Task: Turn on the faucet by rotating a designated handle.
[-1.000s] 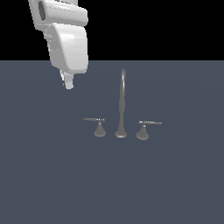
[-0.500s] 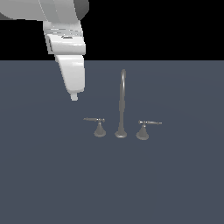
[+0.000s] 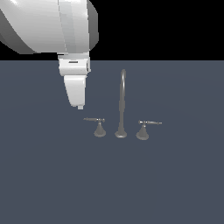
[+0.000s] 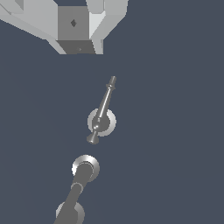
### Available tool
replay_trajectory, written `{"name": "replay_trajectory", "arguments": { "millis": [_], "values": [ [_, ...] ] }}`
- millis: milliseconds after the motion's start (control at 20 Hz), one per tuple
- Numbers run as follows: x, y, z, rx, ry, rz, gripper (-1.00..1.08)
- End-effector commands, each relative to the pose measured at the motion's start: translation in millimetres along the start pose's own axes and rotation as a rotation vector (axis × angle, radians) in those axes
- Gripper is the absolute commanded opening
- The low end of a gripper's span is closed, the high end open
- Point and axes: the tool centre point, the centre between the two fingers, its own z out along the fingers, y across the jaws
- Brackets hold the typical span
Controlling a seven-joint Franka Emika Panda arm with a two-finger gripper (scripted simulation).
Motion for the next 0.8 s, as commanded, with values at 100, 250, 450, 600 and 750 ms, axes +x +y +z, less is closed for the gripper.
{"name": "replay_trajectory", "arguments": {
  "millis": [100,250,450,600,750],
  "values": [
    [10,-17,24,-0.002,0.004,0.096,-1.0],
    [17,-27,39,-0.003,0.007,0.156,-1.0],
    [27,-39,57,-0.004,0.009,0.227,-1.0],
    [33,-45,67,-0.005,0.009,0.27,-1.0],
    [38,-50,74,-0.005,0.009,0.301,-1.0]
  ]
}}
